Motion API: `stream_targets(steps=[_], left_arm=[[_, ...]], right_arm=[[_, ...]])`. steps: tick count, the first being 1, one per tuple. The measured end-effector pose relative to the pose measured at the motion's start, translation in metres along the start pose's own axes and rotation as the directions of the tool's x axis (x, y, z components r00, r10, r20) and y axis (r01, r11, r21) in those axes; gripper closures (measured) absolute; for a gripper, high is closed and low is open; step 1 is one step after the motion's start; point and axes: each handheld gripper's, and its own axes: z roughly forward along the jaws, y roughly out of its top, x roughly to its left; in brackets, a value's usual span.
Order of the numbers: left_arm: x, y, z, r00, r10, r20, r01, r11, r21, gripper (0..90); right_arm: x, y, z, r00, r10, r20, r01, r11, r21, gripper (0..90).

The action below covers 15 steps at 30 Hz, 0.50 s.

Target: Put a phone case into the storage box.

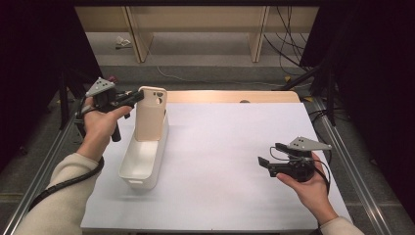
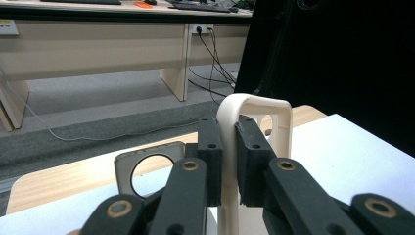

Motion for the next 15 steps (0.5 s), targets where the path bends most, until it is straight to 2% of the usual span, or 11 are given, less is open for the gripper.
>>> stream_targets(steps=[15], left_arm=[[0.0108, -0.003, 0.0014, 0.9999, 0.013, -0.003, -0.013, 0.9999, -0.011, 82.3]], right_arm=[[-0.003, -0.0013, -0.0022, 0.9999, 0.015, 0.006, -0.015, 1.0, -0.004, 16.3]])
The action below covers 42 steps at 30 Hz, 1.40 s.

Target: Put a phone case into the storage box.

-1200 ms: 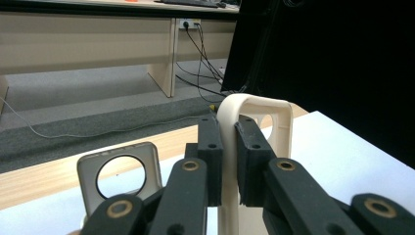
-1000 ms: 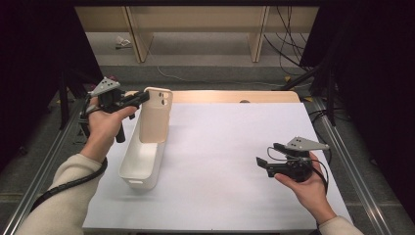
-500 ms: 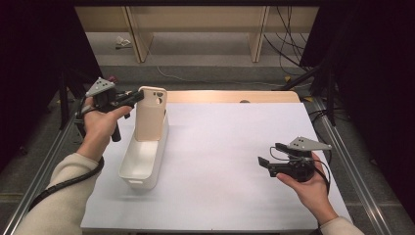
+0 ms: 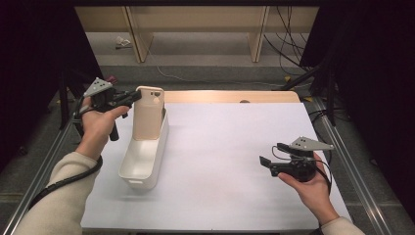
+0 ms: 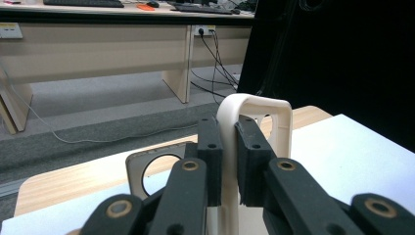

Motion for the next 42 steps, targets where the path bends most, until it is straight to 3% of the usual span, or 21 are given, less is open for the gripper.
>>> stream_targets(steps=[22, 27, 42], left_arm=[[0.018, -0.015, 0.015, 0.9998, 0.01, -0.017, -0.01, 0.9999, -0.012, 82.2], [0.023, -0.021, 0.019, 0.9996, -0.015, -0.023, 0.015, 0.9997, -0.021, 82.1], [0.035, -0.039, 0.032, 0.9995, -0.029, -0.015, 0.028, 0.9989, -0.037, 82.2]], right_arm=[[-0.001, 0.0, 0.001, 1.0, 0.0, -0.003, 0.0, 1.0, 0.001, 16.2], [-0.001, 0.0, 0.001, 1.0, 0.0, -0.005, 0.0, 1.0, 0.003, 16.2], [-0.001, 0.0, 0.001, 0.9999, 0.0, -0.011, 0.0, 1.0, 0.009, 16.2]])
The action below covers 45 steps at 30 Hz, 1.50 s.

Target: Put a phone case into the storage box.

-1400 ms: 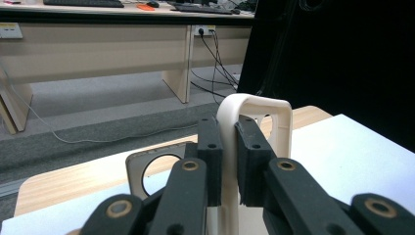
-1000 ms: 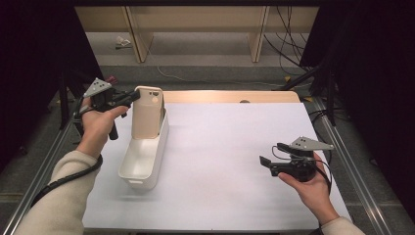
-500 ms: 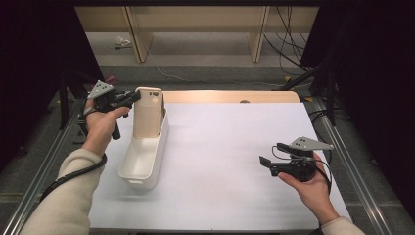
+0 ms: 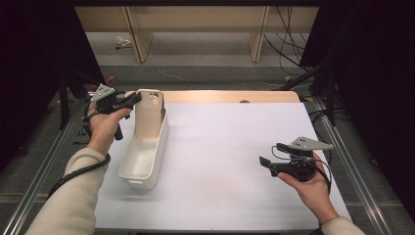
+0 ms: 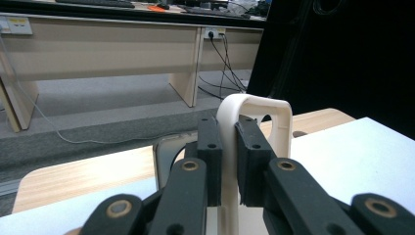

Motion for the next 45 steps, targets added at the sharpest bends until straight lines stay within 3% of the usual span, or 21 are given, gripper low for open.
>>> stream_targets(steps=[45], left_arm=[[0.015, -0.023, 0.021, 0.9996, -0.028, -0.002, 0.028, 0.9986, 0.044, 81.9]], right_arm=[[-0.001, 0.0, 0.002, 1.0, -0.001, -0.009, 0.001, 1.0, 0.007, 16.2]])
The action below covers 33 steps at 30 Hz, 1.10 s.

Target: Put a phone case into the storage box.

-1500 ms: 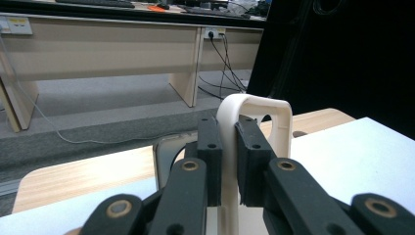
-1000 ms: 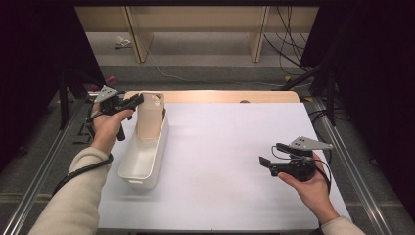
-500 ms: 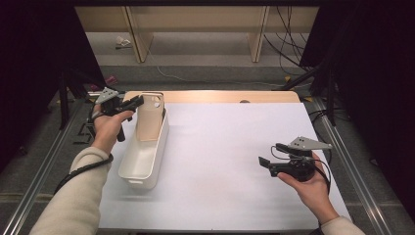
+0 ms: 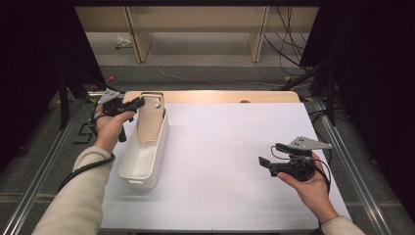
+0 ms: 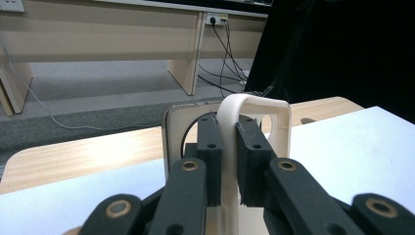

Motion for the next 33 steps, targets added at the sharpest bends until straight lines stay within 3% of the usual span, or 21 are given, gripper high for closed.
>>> stream_targets(steps=[24, 33], left_arm=[[0.006, -0.007, 0.009, 0.9995, -0.018, -0.025, 0.019, 0.999, 0.041, 81.1], [0.005, -0.005, 0.011, 0.9978, 0.029, -0.059, -0.024, 0.9961, 0.085, 79.4]], right_arm=[[0.0, 0.0, 0.0, 1.0, -0.002, -0.003, 0.002, 1.0, 0.003, 16.2], [0.0, 0.0, 0.001, 1.0, -0.001, -0.005, 0.002, 1.0, 0.002, 16.3]])
